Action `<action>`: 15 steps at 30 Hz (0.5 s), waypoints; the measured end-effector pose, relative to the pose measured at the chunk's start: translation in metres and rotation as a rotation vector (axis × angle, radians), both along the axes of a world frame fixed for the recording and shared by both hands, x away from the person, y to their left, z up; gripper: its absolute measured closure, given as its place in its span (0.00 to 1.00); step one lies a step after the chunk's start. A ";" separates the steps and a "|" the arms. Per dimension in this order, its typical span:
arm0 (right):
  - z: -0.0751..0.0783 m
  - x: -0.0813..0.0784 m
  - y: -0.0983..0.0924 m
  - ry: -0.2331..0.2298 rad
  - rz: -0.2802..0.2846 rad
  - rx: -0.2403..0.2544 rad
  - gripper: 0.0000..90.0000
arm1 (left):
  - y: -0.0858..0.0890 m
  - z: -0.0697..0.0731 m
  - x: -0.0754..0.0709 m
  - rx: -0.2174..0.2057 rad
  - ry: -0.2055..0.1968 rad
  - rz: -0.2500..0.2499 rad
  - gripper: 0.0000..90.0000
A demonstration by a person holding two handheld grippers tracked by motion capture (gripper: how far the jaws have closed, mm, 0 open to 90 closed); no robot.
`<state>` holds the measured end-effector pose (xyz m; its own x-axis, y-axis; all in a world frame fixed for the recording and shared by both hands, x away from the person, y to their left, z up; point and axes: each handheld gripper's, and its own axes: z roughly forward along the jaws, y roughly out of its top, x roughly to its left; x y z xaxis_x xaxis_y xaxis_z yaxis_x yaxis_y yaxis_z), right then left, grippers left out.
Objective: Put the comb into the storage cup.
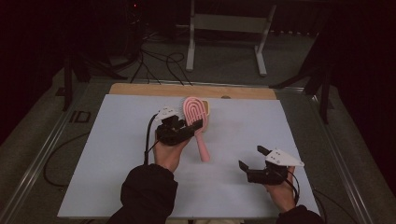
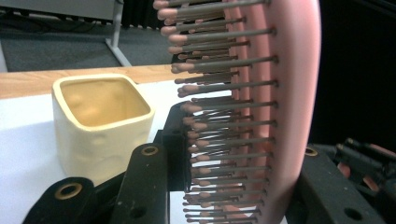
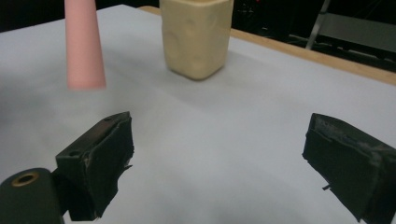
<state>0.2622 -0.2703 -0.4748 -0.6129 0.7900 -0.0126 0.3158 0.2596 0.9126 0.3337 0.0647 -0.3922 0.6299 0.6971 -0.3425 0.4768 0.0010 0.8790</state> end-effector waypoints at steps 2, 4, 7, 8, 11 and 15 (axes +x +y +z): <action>-0.008 -0.004 -0.004 0.019 0.014 0.001 0.09 | 0.001 0.003 0.000 0.002 -0.009 0.001 0.72; -0.014 -0.008 -0.008 0.027 0.001 0.002 0.09 | 0.002 0.006 0.001 -0.002 -0.017 0.000 0.72; -0.016 -0.010 -0.011 0.026 -0.008 0.011 0.09 | 0.004 0.008 0.001 -0.007 -0.024 -0.002 0.72; -0.019 -0.016 -0.018 0.001 -0.047 0.071 0.09 | 0.005 0.010 0.001 -0.009 -0.034 -0.003 0.72; -0.018 -0.020 -0.022 -0.030 -0.076 0.095 0.09 | 0.006 0.014 0.002 -0.012 -0.043 -0.007 0.72; -0.019 -0.024 -0.022 -0.050 -0.094 0.110 0.09 | 0.007 0.019 0.003 -0.003 -0.070 -0.033 0.72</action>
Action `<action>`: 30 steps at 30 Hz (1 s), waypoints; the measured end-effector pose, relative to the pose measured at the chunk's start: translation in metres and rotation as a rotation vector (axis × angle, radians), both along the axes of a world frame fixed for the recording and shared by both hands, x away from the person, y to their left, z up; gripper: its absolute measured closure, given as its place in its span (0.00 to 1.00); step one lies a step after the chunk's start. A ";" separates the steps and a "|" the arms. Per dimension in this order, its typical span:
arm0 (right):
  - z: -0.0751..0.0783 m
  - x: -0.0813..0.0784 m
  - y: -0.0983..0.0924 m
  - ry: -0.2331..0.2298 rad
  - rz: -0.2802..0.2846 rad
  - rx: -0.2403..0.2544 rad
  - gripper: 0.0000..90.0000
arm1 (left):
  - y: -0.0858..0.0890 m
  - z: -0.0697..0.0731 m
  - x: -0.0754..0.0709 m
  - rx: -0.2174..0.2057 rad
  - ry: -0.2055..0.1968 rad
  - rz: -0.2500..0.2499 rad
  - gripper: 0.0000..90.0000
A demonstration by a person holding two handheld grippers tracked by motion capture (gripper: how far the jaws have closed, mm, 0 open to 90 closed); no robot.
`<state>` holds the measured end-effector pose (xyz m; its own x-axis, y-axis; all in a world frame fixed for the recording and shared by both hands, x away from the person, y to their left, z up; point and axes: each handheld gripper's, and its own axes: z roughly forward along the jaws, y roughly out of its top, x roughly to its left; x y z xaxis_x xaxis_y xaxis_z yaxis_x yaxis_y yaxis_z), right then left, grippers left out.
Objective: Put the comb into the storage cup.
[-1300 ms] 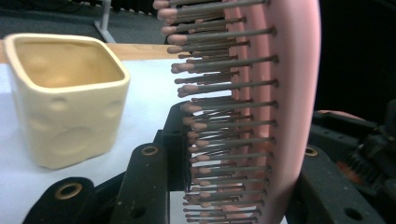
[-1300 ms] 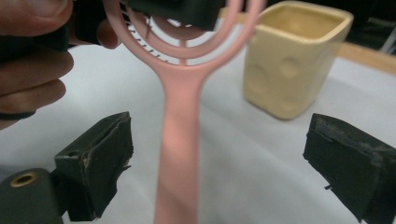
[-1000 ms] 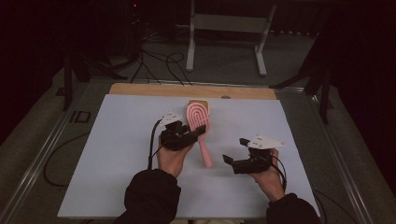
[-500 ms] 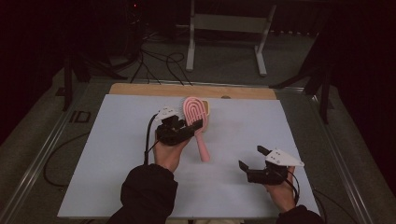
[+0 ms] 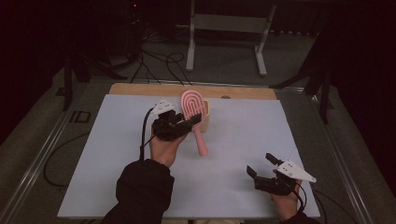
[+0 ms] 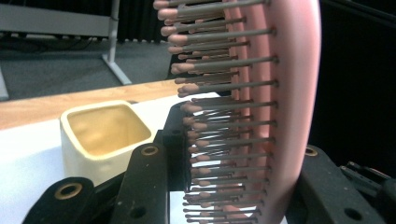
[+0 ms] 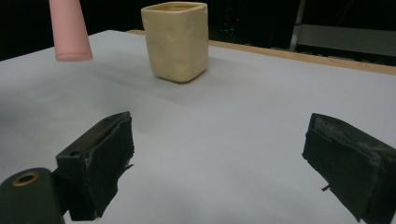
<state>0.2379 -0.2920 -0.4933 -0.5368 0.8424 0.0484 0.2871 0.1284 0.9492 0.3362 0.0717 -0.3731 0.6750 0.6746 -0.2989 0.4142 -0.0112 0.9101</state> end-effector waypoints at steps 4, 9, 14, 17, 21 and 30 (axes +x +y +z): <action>-0.005 0.001 0.002 -0.004 -0.007 -0.036 0.09 | 0.002 0.004 0.002 0.000 -0.022 -0.033 0.72; -0.009 0.003 0.003 0.010 -0.006 -0.042 0.09 | 0.005 0.007 0.005 0.013 -0.040 -0.053 0.72; -0.010 0.004 0.002 0.013 -0.013 -0.046 0.09 | 0.006 0.011 0.009 0.028 -0.049 -0.054 0.72; -0.011 0.004 0.002 0.014 -0.016 -0.046 0.09 | 0.007 0.013 0.010 0.025 -0.049 -0.054 0.72; -0.011 0.005 0.001 0.014 -0.023 -0.041 0.09 | 0.009 0.015 0.012 0.018 -0.051 -0.047 0.72; -0.012 0.004 0.000 0.017 -0.025 -0.047 0.09 | 0.014 0.023 0.017 0.008 -0.051 -0.024 0.72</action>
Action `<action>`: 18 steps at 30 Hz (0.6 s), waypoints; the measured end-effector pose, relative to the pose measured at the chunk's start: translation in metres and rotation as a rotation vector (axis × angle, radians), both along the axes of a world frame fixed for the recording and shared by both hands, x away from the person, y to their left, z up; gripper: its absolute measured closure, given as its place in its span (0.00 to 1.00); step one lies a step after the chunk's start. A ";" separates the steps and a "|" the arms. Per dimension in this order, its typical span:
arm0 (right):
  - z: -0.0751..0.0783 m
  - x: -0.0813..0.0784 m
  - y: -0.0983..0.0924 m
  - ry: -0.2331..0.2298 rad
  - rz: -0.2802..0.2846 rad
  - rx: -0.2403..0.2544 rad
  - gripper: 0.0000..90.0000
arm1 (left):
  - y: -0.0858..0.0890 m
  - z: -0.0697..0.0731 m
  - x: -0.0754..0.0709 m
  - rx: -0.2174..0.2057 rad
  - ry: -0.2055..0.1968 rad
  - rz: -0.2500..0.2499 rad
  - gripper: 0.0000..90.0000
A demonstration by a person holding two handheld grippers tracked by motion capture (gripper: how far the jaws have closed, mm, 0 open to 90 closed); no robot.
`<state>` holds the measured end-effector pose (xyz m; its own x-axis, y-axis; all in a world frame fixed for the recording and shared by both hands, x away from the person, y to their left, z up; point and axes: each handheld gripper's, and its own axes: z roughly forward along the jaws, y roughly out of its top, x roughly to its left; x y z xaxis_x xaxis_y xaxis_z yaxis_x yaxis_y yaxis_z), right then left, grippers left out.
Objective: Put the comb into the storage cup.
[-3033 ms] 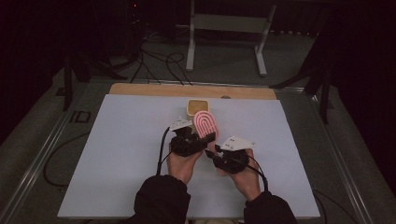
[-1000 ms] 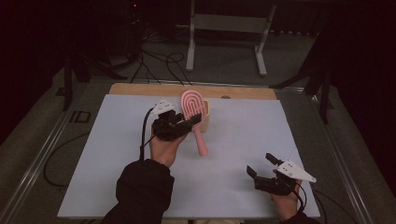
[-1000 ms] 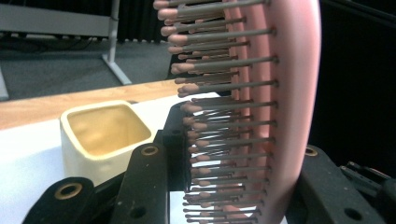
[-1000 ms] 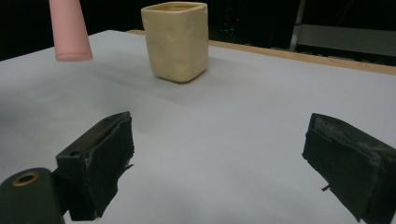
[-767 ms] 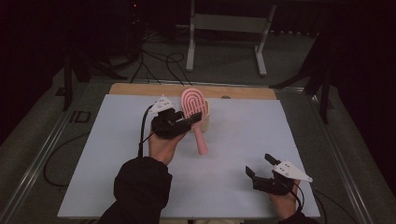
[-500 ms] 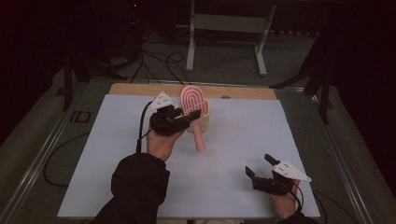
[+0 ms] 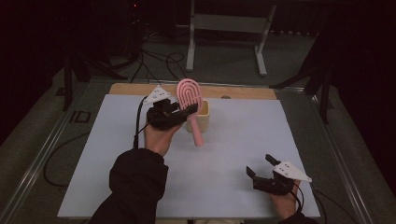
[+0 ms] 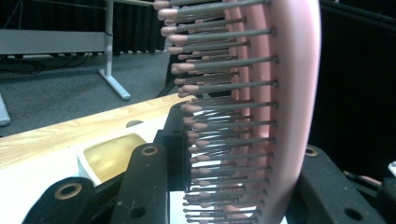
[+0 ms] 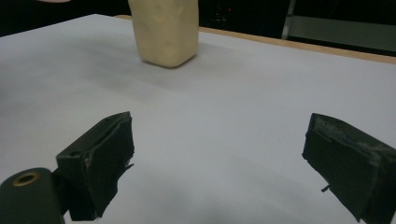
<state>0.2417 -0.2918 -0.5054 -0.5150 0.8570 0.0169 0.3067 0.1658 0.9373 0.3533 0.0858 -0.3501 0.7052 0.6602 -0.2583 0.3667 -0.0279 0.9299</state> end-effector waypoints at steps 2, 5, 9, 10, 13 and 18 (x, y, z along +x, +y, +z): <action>0.000 0.000 0.001 0.005 0.006 0.000 0.09 | 0.001 0.002 0.001 -0.004 -0.001 0.006 0.72; -0.001 0.000 0.002 -0.002 0.014 -0.008 0.09 | 0.002 0.005 0.002 0.001 -0.006 0.013 0.72; -0.001 0.000 0.001 0.000 0.009 -0.004 0.09 | 0.003 0.010 0.005 0.016 -0.014 0.021 0.72; -0.001 0.000 0.001 0.001 0.008 -0.004 0.09 | 0.003 0.010 0.005 0.018 -0.015 0.023 0.72; -0.001 0.000 0.001 0.003 0.009 -0.004 0.09 | 0.004 0.011 0.006 0.015 -0.016 0.023 0.72; -0.001 0.000 0.001 0.003 0.012 -0.007 0.09 | 0.004 0.014 0.010 0.019 -0.019 0.034 0.72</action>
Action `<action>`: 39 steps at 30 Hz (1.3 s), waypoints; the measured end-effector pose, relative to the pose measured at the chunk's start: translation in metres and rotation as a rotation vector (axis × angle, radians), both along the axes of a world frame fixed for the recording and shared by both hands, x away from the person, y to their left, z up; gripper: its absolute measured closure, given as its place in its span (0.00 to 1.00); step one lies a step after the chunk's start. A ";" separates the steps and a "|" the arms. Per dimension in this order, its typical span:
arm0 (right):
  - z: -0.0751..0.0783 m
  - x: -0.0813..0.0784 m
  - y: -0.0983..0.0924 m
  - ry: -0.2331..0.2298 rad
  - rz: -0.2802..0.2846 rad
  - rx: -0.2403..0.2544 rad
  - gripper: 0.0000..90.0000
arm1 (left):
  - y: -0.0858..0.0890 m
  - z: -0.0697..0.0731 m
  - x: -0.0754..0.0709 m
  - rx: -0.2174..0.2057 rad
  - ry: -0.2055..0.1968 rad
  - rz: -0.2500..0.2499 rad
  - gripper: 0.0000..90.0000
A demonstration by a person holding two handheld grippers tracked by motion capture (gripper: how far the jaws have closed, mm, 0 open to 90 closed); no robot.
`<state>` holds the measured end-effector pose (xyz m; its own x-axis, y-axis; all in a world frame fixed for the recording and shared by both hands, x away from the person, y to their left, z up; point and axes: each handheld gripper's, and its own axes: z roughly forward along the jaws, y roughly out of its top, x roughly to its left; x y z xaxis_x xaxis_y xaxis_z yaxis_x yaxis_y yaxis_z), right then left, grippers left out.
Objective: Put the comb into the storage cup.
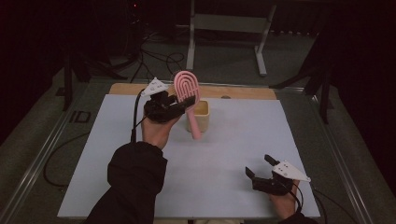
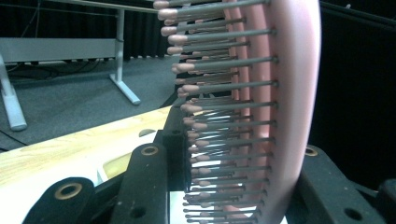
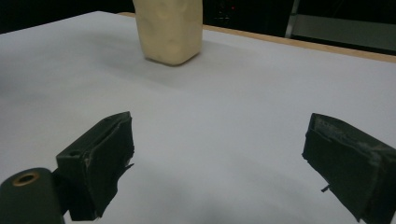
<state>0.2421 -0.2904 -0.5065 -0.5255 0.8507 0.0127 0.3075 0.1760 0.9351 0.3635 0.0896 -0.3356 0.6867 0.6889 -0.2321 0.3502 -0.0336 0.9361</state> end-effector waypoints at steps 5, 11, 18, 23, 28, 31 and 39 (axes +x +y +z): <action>0.000 0.000 0.000 0.001 0.002 0.002 0.09 | -0.002 0.003 0.004 0.011 -0.006 0.007 0.72; 0.000 0.000 0.001 0.003 0.006 0.001 0.09 | -0.004 0.008 0.008 0.022 -0.016 0.017 0.72; 0.000 0.000 0.001 0.002 0.002 0.003 0.09 | -0.007 0.012 0.012 0.040 -0.027 0.025 0.72; 0.000 0.000 0.002 0.001 0.004 -0.002 0.09 | -0.007 0.014 0.016 0.046 -0.028 0.036 0.72; 0.000 0.001 0.002 0.005 0.000 0.002 0.09 | -0.008 0.015 0.019 0.055 -0.030 0.044 0.72; 0.000 0.001 0.001 0.004 0.000 0.003 0.09 | -0.010 0.016 0.022 0.080 -0.033 0.047 0.72; -0.001 0.001 0.002 0.005 0.002 -0.001 0.09 | -0.011 0.022 0.027 0.105 -0.047 0.056 0.72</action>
